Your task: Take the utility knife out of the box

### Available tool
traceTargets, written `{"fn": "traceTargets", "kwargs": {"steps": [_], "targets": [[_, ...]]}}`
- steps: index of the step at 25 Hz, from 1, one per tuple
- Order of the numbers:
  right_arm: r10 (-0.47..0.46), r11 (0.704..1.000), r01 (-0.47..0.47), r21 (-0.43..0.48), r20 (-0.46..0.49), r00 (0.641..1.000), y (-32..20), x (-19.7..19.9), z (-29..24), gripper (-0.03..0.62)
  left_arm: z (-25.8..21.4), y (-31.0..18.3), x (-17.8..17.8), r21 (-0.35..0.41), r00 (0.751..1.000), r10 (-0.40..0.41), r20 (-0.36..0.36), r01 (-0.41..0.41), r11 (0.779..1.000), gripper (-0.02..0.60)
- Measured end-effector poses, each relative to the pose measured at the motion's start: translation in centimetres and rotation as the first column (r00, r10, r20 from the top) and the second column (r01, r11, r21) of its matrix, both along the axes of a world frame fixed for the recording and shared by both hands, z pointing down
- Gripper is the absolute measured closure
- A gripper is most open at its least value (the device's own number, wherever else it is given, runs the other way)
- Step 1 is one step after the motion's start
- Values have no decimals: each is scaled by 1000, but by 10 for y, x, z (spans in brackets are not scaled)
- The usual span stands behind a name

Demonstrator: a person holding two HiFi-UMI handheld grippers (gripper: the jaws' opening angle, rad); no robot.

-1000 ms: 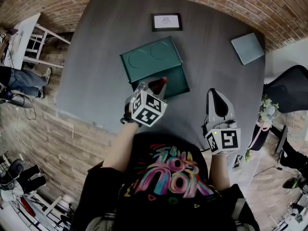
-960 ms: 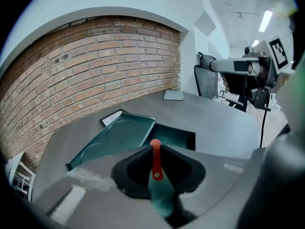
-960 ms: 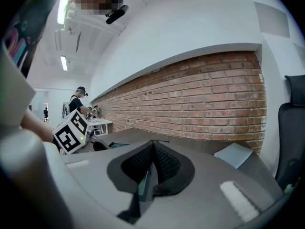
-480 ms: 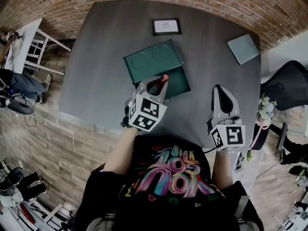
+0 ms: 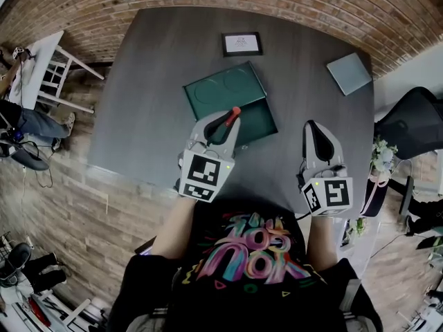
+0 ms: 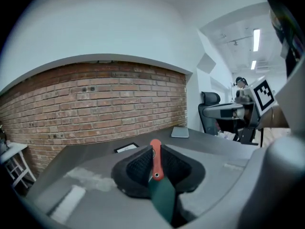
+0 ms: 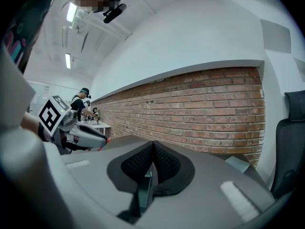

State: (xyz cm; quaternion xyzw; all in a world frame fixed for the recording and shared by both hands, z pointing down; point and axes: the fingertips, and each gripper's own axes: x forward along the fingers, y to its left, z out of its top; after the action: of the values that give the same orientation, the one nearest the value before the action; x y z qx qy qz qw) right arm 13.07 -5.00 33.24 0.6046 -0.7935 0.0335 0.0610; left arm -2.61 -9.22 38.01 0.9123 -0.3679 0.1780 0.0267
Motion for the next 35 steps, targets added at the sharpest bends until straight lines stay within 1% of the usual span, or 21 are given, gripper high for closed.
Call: {"fn": "traceTargets", "kwargs": {"steps": [4, 7, 11, 13, 16, 19, 27, 35], "targets": [[-10, 1000, 10, 4, -1, 1000, 0, -10, 0, 595, -15, 4, -14, 43, 997, -30, -66, 33, 999, 528], [-18, 1000, 18, 9, 0, 1000, 1, -16, -2, 594, -24, 6, -22, 60, 992, -51, -116, 58, 997, 528], [-24, 1000, 24, 15, -1, 1000, 2, -20, -4, 595, -31, 10, -31, 65, 983, -60, -176, 73, 995, 528], [-21, 1000, 21, 14, 1, 1000, 4, -20, -4, 595, -34, 12, -34, 70, 979, -63, -193, 78, 994, 528], [-13, 1000, 13, 15, 6, 1000, 7, -16, -3, 595, -36, 15, -35, 55, 972, -76, -220, 90, 994, 528], [-9, 1000, 9, 14, 8, 1000, 9, -12, -3, 595, -36, 15, -34, 50, 970, -86, -228, 100, 994, 528], [5, 1000, -6, 18, 44, 999, 15, -5, -2, 595, -34, 18, -27, 44, 973, -67, -219, 79, 996, 528], [-6, 1000, 5, 19, 23, 1000, 16, -5, 0, 595, -32, 18, -25, 33, 974, -69, -215, 78, 996, 528]]}}
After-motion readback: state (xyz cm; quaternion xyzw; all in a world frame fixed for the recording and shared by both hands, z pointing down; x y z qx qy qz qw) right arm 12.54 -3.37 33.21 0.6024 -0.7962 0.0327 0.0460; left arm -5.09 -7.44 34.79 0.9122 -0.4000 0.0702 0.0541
